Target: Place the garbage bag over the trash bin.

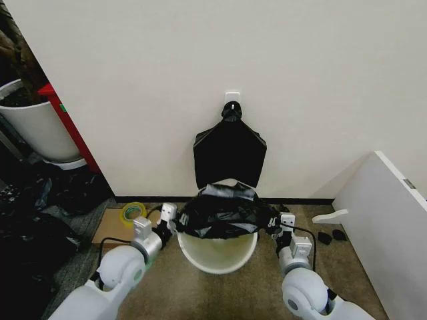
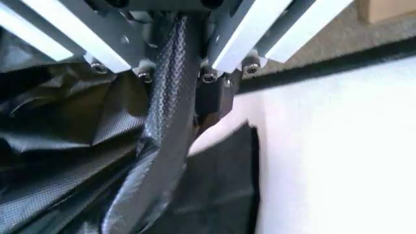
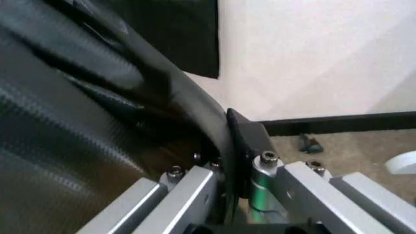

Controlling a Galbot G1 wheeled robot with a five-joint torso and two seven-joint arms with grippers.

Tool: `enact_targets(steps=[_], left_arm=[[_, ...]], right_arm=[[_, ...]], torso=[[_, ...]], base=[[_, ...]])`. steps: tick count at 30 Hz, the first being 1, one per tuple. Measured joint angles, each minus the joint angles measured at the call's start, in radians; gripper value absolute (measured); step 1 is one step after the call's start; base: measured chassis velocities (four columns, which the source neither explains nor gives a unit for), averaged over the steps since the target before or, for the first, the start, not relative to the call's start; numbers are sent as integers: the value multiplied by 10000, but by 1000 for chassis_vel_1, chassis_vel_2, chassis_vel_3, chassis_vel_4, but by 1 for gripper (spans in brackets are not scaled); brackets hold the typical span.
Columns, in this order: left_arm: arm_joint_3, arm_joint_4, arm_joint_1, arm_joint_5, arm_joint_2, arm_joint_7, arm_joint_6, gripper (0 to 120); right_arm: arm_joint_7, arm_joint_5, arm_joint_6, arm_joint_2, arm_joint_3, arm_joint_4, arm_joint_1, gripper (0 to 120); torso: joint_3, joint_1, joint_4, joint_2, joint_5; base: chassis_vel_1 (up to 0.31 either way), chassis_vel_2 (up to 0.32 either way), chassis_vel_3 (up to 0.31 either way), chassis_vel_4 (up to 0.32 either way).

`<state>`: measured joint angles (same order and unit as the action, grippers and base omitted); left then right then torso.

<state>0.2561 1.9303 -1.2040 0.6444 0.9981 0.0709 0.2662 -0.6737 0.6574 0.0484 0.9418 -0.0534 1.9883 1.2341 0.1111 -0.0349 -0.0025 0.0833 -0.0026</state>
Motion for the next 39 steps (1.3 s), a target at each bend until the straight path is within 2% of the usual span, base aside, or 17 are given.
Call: enact_targets(steps=[2,6,10,14,20,22,23,24,27,31,32,36,37,38,39], left_arm=[[-73,-12,-125,-135,-39,82,-126,0],[-60,-12,-79,34,125,5,-244,0],[45,-85,204,705,342,-244,-293,0],[464,-259,732,1893,609,-650,-281,0],[714,-300,863,2271,618,-813,-238,0],[749,-296,833,2308,617,-871,-238,0],[747,-296,775,2308,637,-901,-229,0],[747,-296,775,2308,637,-901,-229,0],[664,-310,665,2258,712,-1020,-169,0],[558,-448,718,2286,881,-1379,-54,0],[558,-448,718,2286,881,-1379,-54,0],[501,-531,886,2515,1063,-1839,120,0],[457,-563,972,2678,1165,-2193,225,0],[457,-563,972,2678,1165,-2193,225,0],[426,-576,1026,2770,1238,-2413,302,0]], right_arm=[[417,-163,-440,18,-43,-22,-113,0],[476,-181,-453,21,-123,-79,-153,0],[529,-302,-441,10,-233,-287,-13,0],[646,-455,-446,41,-414,-360,259,0],[964,-1197,-833,-4,-682,-355,369,1],[1306,-1880,-1360,-20,-760,-539,386,8],[1662,-2677,-1923,2,-761,-779,374,15],[1662,-2677,-1923,2,-761,-779,374,15],[1936,-3905,-2526,71,-569,-1209,304,28],[1440,-3076,-2244,-154,-482,-899,460,45],[1440,-3076,-2244,-154,-482,-899,460,45],[952,-2839,-2041,-549,-553,-436,1010,58],[702,-2790,-1884,-820,-635,-84,1396,67],[702,-2790,-1884,-820,-635,-84,1396,67],[560,-2743,-1796,-1049,-674,239,1684,71]], torso=[[0,0,4,0,0],[0,0,5,0,0],[1,0,1,0,-1],[1,0,0,0,1],[1,0,3,0,-2],[0,0,1,0,2],[1,-1,2,0,0],[1,-1,2,0,0],[1,0,4,0,3],[1,0,5,0,1],[1,0,5,0,1],[0,0,1,0,2],[0,0,-1,0,0],[0,0,-1,0,0],[0,0,-2,1,3]], base=[[0,0,0,0],[0,0,0,0],[0,0,0,0],[0,0,0,0],[0,0,0,0],[0,0,0,0],[0,0,0,0],[0,0,0,0],[0,0,0,0],[0,0,0,0],[0,0,0,0],[0,0,0,0],[0,0,0,0],[0,0,0,0],[0,0,0,0]])
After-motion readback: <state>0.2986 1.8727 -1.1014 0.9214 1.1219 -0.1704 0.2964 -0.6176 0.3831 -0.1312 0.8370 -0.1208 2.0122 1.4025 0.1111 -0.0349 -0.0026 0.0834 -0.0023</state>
